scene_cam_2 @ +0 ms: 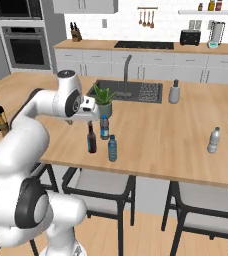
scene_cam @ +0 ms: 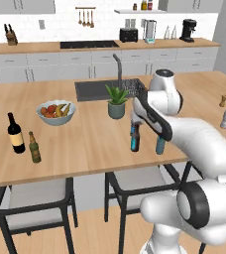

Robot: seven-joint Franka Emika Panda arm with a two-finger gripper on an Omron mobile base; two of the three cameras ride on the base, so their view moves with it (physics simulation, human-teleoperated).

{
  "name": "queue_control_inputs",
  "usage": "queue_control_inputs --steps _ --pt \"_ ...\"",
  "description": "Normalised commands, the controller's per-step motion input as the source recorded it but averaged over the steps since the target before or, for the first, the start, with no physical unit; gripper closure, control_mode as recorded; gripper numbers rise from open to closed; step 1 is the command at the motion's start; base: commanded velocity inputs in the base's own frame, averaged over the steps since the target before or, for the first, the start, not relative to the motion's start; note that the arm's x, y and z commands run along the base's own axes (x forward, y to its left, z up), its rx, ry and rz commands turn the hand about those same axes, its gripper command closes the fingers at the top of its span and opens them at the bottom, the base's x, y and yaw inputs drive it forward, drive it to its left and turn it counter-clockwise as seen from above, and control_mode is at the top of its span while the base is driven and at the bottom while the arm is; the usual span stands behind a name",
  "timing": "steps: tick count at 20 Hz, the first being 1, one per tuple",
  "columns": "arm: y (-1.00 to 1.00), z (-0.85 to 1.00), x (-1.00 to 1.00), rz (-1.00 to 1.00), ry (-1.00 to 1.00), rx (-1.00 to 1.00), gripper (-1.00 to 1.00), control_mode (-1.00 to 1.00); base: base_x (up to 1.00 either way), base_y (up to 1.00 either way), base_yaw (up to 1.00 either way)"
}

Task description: Move the plastic bottles in the middle to the plastics group, and the glass bottles in the middle to the glass group.

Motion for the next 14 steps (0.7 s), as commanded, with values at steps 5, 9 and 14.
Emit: queue_control_inputs --steps 5,9,14 --pt "0.13 -0.13 0.81 0.00 0.00 0.00 -1.00 -1.00 0.00 0.00 0.00" --pt "0.00 -0.34 0.62 0.00 0.07 0.00 -1.00 -1.00 0.00 0.00 0.00" --pt "0.00 -0.41 0.30 0.00 0.12 0.00 -1.00 -1.00 0.00 0.00 0.00"
